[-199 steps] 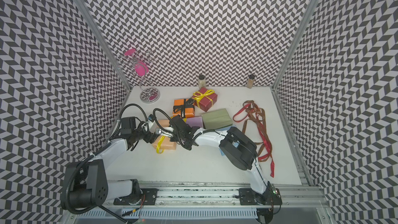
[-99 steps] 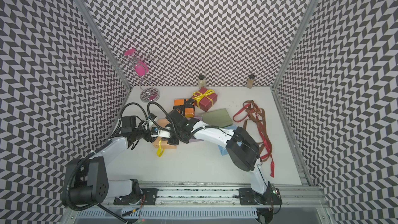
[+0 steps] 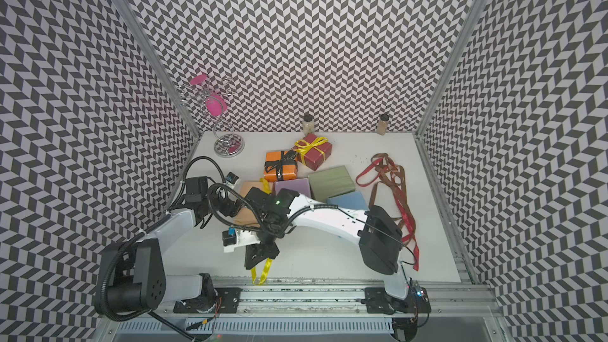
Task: Untie the ribbon bows on the gift boxes
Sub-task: Untie the ribbon from the gift box.
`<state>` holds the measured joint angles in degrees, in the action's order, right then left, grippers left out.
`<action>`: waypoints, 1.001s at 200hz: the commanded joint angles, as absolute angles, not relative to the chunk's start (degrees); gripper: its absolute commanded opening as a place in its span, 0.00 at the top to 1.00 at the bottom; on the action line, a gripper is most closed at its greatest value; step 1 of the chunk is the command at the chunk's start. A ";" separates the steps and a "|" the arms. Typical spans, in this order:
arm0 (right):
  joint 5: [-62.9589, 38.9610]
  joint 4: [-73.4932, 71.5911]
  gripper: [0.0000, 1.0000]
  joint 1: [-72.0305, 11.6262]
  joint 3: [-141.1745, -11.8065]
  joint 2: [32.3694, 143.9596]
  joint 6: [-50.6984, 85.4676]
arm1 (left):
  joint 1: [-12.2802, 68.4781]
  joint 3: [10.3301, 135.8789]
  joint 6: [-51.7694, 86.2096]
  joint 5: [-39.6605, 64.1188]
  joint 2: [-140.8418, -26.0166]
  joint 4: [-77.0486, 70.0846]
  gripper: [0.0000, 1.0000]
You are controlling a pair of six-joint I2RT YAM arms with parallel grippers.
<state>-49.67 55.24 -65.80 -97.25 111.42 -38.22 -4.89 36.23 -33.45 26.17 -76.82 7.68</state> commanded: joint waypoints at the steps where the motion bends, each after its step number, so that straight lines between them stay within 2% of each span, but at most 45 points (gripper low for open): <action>1: -43.50 47.29 0.93 -63.43 -96.19 110.81 -32.42 | -4.75 36.55 -34.45 23.91 -77.87 11.02 0.17; 28: -36.64 31.99 0.91 -57.29 -91.30 107.40 -23.94 | -4.75 36.41 -34.97 24.20 -77.12 11.63 0.17; 44: -32.63 25.98 0.83 -54.20 -89.72 106.85 -23.22 | -4.75 36.30 -35.15 24.71 -76.28 11.82 0.17; 67: -35.68 26.38 0.63 -50.41 -92.35 110.21 -27.01 | -5.35 36.89 -35.41 27.95 -74.36 13.60 0.17; 90: -37.61 32.32 0.56 -49.22 -98.76 116.52 -30.85 | -5.88 38.21 -35.75 31.17 -72.34 15.82 0.16; 132: -36.34 35.17 0.55 -49.22 -105.49 124.89 -31.57 | -7.11 38.82 -37.25 37.05 -68.39 18.96 0.16; 200: -34.36 33.23 0.57 -48.63 -105.89 126.81 -30.09 | -7.47 33.99 -40.31 34.98 -62.75 17.65 0.23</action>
